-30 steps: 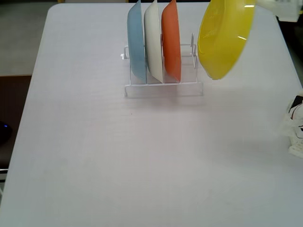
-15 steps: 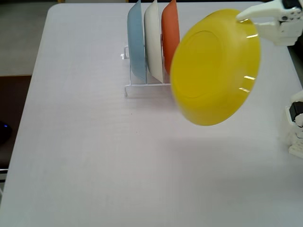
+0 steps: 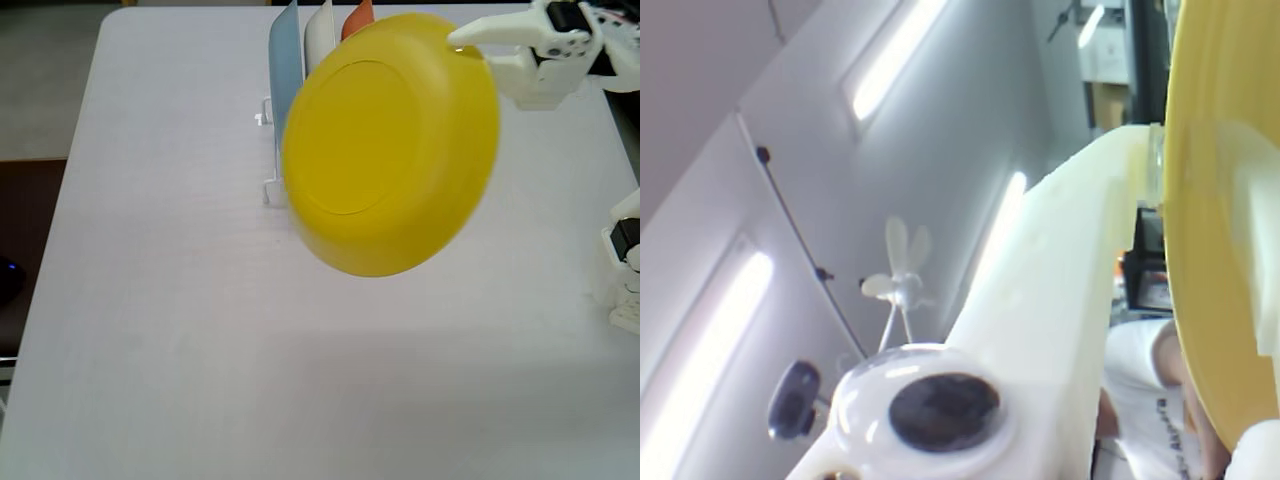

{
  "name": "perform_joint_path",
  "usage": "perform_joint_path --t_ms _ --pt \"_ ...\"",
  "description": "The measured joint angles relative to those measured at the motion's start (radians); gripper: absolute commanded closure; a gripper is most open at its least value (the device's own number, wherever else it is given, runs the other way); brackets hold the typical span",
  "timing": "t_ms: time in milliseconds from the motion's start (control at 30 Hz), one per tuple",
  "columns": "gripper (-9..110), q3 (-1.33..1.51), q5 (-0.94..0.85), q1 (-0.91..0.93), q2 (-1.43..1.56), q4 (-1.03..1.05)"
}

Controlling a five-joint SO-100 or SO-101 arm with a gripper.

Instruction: Could you take three plates?

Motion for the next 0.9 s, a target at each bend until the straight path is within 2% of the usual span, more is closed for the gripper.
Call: perform_joint_path --t_ms 233,900 --pt "102 0.029 -0.002 0.0 -0.049 -0.08" --pt "102 0.031 -0.015 0.0 -0.057 -0.094"
